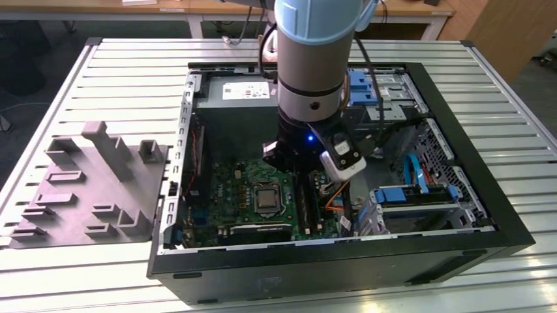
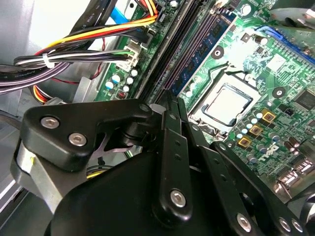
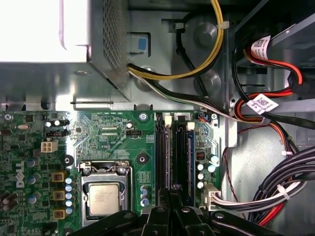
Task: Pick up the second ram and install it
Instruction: 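Insert the second ram into the second slot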
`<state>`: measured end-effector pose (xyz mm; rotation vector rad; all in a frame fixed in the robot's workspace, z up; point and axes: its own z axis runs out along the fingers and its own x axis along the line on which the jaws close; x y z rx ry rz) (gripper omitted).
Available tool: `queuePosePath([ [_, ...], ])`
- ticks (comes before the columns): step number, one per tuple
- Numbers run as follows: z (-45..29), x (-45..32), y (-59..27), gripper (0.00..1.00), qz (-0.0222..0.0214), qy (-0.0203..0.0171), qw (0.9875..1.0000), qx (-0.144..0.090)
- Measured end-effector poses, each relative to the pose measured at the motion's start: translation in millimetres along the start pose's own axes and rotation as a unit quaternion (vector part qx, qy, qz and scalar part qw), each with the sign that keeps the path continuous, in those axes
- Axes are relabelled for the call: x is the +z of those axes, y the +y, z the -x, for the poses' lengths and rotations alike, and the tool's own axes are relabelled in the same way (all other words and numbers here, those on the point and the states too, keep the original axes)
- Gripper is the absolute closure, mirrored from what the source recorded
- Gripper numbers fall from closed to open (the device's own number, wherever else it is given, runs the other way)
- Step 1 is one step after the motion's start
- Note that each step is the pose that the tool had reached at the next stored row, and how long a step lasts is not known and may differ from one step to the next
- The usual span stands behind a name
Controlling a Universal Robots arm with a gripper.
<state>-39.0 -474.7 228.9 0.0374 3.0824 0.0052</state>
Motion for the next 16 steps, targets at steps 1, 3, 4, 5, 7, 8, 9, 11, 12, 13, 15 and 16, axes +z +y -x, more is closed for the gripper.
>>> queuePosePath([
  [1, 0.0, -0.5, 0.0, 0.88, 0.0, 0.0, 1.0, 0.0],
  [3, 0.1, -1.5, 0.0, 0.88, 0.0, 0.0, 1.0, 0.0],
  [4, 0.1, -1.8, 0.0, 0.88, 0.0, 0.0, 1.0, 0.0],
  [5, 0.1, -1.9, 0.0, 0.88, 0.0001, 0.0, 1.0, 0.0],
  [7, 0.1, -2.1, -0.1, 0.88, 0.001, 0.0001, 1.0, 0.0],
  [8, 0.1, -2.1, -0.1, 0.88, 0.0017, 0.0001, 1.0, 0.0],
  [9, 0.1, -2.1, -0.2, 0.88, 0.0026, 0.0001, 1.0, 0.0],
  [11, 0.1, -2.2, -0.3, 0.88, 0.0044, 0.0001, 1.0, 0.0],
  [12, 0.1, -2.2, -0.4, 0.88, 0.0062, 0.0002, 1.0, 0.0],
  [13, 0.2, -2.1, -0.5, 0.88, 0.0088, 0.0002, 1.0, 0.0],
  [15, 0.2, -2.2, -1.0, 0.88, 0.0133, 0.0003, 0.9999, 0.001],
  [16, 0.2, -2.3, -1.6, 0.88, 0.0148, 0.0004, 0.9999, 0.001],
])
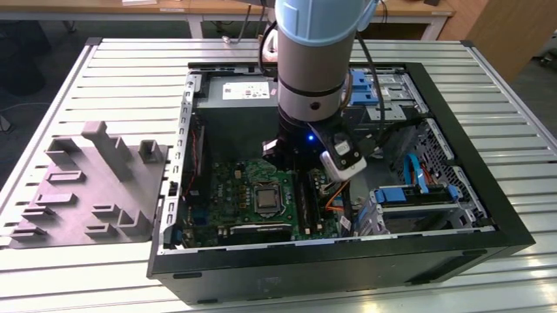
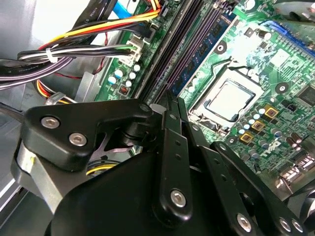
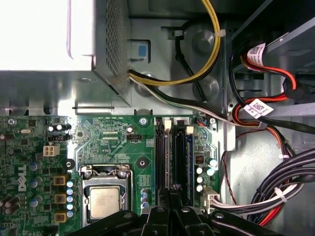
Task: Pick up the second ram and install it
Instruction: 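Insert the second ram into the second slot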
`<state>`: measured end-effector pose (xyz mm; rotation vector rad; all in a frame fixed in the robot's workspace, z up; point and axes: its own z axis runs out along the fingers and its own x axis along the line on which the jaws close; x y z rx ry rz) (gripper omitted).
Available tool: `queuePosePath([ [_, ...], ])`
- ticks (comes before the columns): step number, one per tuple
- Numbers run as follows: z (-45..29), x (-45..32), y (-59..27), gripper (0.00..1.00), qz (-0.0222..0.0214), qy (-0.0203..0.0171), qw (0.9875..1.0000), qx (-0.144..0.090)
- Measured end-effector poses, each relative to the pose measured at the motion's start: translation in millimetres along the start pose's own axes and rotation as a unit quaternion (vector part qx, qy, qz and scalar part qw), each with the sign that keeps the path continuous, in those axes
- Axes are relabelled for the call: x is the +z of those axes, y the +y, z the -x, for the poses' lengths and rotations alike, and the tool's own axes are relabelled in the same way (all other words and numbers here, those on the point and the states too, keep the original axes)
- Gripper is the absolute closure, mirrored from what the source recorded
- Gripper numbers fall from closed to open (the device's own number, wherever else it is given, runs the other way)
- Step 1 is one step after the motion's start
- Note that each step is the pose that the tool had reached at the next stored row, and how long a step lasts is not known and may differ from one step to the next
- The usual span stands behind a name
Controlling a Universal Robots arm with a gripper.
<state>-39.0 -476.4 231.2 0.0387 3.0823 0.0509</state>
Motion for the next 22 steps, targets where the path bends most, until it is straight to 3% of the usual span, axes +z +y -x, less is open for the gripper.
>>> queuePosePath([
  [4, 0.1, 0.0, -3.3, 0.88, 0.0074, 0.0001, 1.0, 0.0],
  [7, 0.1, -0.1, -5.4, 0.88, 0.018, 0.0001, 0.9998, 0.001],
  [8, 0.1, -0.1, -5.9, 0.88, 0.0197, 0.0002, 0.9998, 0.001],
  [14, 0.2, 0.0, -10.0, 0.88, 0.021, 0.0002, 0.9998, 0.001],
  [22, 0.2, 0.7, -15.0, 0.88, 0.0313, 0.0003, 0.9995, 0.0],
])
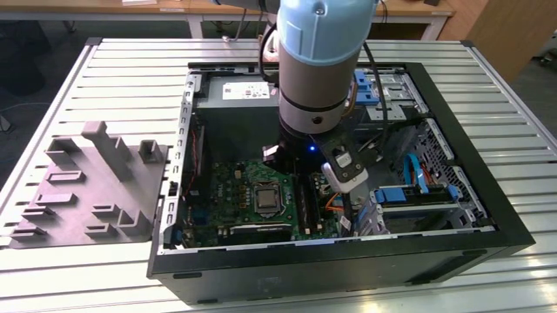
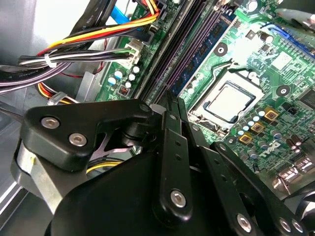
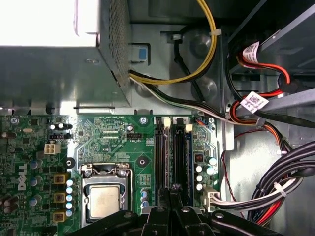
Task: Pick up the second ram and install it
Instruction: 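Insert the second ram into the second slot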
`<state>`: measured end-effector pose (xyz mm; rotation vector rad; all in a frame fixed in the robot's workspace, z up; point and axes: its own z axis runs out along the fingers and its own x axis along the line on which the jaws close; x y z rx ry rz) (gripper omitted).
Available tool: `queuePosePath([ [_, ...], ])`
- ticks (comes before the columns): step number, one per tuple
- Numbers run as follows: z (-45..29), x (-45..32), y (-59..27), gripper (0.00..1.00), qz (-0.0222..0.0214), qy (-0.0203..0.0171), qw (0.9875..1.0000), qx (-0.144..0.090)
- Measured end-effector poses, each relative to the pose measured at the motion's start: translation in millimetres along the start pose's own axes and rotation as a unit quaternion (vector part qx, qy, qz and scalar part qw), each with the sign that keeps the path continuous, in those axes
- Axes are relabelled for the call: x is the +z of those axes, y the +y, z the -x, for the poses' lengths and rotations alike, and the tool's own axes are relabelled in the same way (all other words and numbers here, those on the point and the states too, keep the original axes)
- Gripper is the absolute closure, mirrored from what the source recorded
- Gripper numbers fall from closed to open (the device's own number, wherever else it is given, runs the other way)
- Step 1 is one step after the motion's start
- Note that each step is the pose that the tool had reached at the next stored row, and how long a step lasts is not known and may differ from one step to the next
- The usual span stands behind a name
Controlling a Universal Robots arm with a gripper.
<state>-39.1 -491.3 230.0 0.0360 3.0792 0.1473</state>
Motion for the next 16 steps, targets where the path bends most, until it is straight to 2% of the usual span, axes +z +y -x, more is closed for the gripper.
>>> queuePosePath([
  [5, 0.1, 0.4, -0.1, 0.88, 0.004, 0.0004, 1.0, -0.006],
  [16, 0.7, 3.6, -0.5, 0.88, 0.0043, 0.0012, 0.9999, -0.013],
])
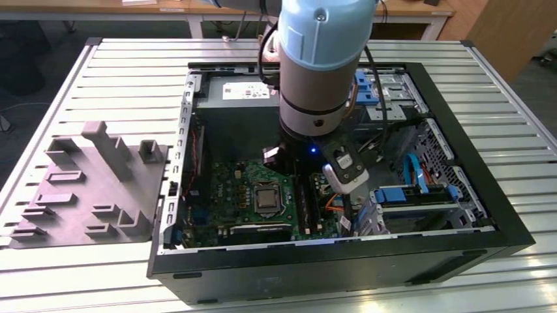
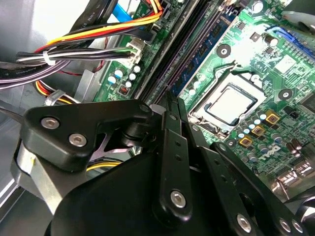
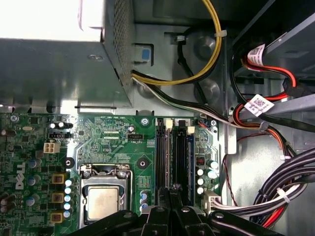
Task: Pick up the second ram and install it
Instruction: 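Insert the second ram into the second slot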
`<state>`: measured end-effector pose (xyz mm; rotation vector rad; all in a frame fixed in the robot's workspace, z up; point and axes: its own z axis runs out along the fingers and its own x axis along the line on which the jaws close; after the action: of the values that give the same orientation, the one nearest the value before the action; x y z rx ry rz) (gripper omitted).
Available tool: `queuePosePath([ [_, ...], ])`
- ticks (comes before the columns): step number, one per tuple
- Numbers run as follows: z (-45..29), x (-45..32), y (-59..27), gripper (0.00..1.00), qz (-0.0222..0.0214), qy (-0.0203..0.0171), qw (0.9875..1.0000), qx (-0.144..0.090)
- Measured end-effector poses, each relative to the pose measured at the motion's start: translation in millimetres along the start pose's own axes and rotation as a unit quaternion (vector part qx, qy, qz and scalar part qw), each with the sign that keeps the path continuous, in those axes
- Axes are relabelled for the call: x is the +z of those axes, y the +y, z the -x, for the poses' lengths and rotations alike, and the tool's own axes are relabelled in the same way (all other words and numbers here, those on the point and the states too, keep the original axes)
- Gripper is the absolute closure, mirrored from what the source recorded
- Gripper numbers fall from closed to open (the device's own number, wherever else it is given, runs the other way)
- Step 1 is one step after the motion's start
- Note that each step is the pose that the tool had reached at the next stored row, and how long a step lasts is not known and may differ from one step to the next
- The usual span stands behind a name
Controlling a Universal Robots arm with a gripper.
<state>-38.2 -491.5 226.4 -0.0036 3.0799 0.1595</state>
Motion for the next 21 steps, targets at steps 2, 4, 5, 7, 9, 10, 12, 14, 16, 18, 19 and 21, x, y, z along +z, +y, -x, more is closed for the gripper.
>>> queuePosePath([
  [2, 0.0, 0.4, 0.0, 0.88, 0.0001, 0.0, 1.0, -0.001],
  [4, -0.1, 1.1, -0.1, 0.88, 0.0003, 0.0, 1.0, -0.001],
  [5, -0.1, 1.6, -0.1, 0.88, 0.0003, 0.0, 1.0, -0.001],
  [7, -0.1, 2.1, -0.2, 0.88, 0.0001, 0.0001, 1.0, -0.001],
  [9, -0.2, 2.3, -0.3, 0.88, 0.0, 0.0001, 1.0, -0.001],
  [10, -0.2, 2.5, -0.3, 0.88, 0.0001, 0.0, 1.0, -0.001],
  [12, -0.2, 2.8, -0.8, 0.88, 0.0004, 0.0, 1.0, -0.001],
  [14, -0.2, 2.8, -1.1, 0.88, 0.0003, 0.0, 1.0, -0.001],
  [16, -0.2, 2.8, -1.4, 0.88, 0.0002, 0.0, 1.0, -0.001],
  [18, -0.2, 2.7, -2.0, 0.88, 0.0001, 0.0001, 1.0, -0.001],
  [19, -0.2, 2.7, -2.3, 0.88, 0.0002, 0.0, 1.0, -0.001],
  [21, -0.2, 2.6, -2.5, 0.88, 0.0002, 0.0, 1.0, -0.001],
])
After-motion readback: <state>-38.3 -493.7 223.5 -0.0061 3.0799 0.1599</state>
